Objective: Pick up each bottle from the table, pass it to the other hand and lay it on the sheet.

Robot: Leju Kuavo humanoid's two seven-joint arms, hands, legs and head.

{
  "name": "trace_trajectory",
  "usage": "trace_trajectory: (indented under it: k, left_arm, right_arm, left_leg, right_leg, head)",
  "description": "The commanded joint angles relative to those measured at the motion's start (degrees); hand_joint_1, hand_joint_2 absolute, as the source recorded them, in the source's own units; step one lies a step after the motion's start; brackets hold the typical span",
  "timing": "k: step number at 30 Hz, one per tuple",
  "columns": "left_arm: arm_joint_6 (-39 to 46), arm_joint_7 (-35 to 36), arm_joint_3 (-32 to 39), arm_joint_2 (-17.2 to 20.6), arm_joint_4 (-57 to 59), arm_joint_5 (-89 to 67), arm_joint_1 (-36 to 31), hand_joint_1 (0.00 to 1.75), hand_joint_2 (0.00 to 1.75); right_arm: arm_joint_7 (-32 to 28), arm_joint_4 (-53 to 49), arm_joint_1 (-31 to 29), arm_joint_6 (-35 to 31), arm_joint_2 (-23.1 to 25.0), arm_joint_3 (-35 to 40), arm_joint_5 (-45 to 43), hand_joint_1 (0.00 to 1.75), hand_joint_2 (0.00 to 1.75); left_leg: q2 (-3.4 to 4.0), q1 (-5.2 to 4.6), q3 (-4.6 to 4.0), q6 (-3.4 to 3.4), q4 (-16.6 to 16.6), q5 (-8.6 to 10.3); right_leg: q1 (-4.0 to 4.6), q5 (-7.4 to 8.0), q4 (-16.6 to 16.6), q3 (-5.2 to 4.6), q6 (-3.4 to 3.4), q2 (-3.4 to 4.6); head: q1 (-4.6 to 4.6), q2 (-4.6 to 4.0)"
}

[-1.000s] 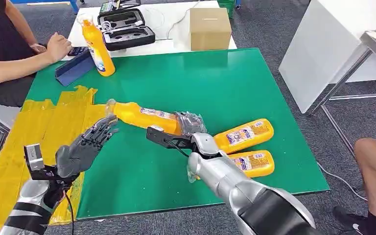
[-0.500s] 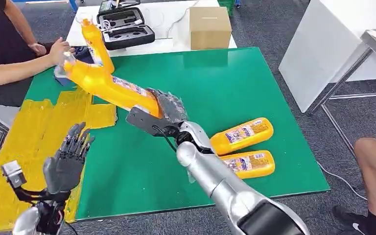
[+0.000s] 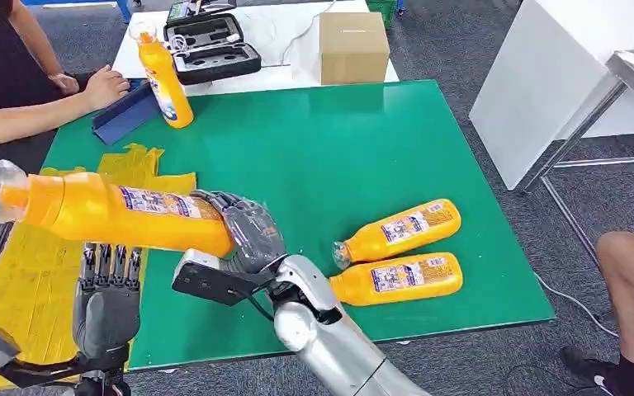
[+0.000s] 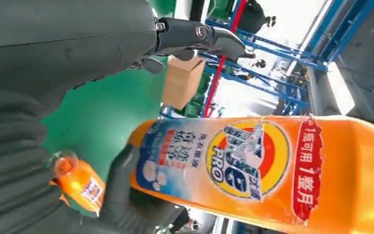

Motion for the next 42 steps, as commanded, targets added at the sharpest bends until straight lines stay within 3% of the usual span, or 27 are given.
trace_trajectory:
  k: [1,9,14,21,25,26,29,42]
  left_arm:
    - [-0.2,-0.2,-4.1,-1.0,-0.5,-0.2,0.1,0.00,1.75]
    - [-0.2,-0.2,-4.1,-1.0,-0.5,-0.2,0.1,0.00,1.75]
    - [2.3,-3.4,-8.7,0.0,-2.2,-4.1,-0.1,0.00,1.75]
    - [5.9,-6.9,-7.6,-0.1,-4.2,-9.8,-0.1,0.00,1.75]
    - [5.8,-6.9,-7.5,-0.1,-4.4,-9.8,0.0,0.00,1.75]
    - [10.5,-10.1,-6.0,-0.7,-5.3,-14.4,-0.1,0.00,1.75]
    - [10.8,-9.6,-4.4,-0.6,-6.1,-14.1,-0.1,0.00,1.75]
    - [13.2,-10.1,-3.4,-0.6,-5.6,-18.2,0.0,0.00,1.75]
  right_arm:
    - [0.2,3.4,-1.7,1.1,-1.4,2.0,-0.5,1.69,1.75]
    - [0.2,3.4,-1.7,1.1,-1.4,2.0,-0.5,1.69,1.75]
    - [0.0,8.5,-1.7,3.3,-0.3,2.8,0.3,1.68,1.75]
    - [0.9,13.0,-0.3,4.8,-0.2,14.4,-0.1,1.71,1.75]
    - [1.2,13.1,-0.3,4.1,-0.2,15.2,-0.3,1.73,1.75]
    - [-3.4,15.2,-1.6,11.3,-1.3,21.4,2.0,1.69,1.75]
    - [-6.4,19.4,-0.2,9.0,-0.5,24.7,3.5,1.66,1.75]
    - [-7.3,16.9,0.1,10.1,-1.6,26.9,3.6,1.66,1.75]
  left_leg:
    - [-0.09,0.01,0.14,0.00,0.0,-0.02]
    - [-0.03,0.03,0.18,-0.01,0.0,-0.04]
    - [-0.08,0.03,0.21,-0.01,0.0,-0.03]
    - [0.02,0.02,0.23,-0.02,-0.1,-0.05]
    - [-0.08,0.06,0.32,-0.03,-0.1,-0.08]
    - [-0.09,0.04,0.24,-0.02,-0.1,-0.04]
    - [-0.01,0.03,0.26,-0.01,-0.1,-0.03]
    - [-0.22,0.05,0.22,-0.02,-0.1,0.00]
  right_leg:
    - [0.03,-0.05,0.0,0.19,-0.03,-0.16]
    - [0.06,-0.04,-0.1,0.25,-0.05,-0.10]
    - [0.05,-0.06,-0.1,0.28,-0.06,-0.15]
    - [0.04,-0.04,-0.1,0.26,-0.05,-0.04]
    - [0.08,-0.11,-0.1,0.37,-0.08,-0.18]
    - [0.06,-0.07,-0.1,0.27,-0.06,-0.17]
    - [0.04,-0.04,-0.1,0.29,-0.05,-0.08]
    - [0.07,-0.07,-0.1,0.23,-0.06,-0.33]
  head:
    - [0.02,0.00]
    - [0.02,0.00]
    - [0.00,0.00]
    - [0.00,0.00]
    - [0.00,0.00]
    - [0.04,0.00]
    - [0.02,0.00]
    - [0.00,0.00]
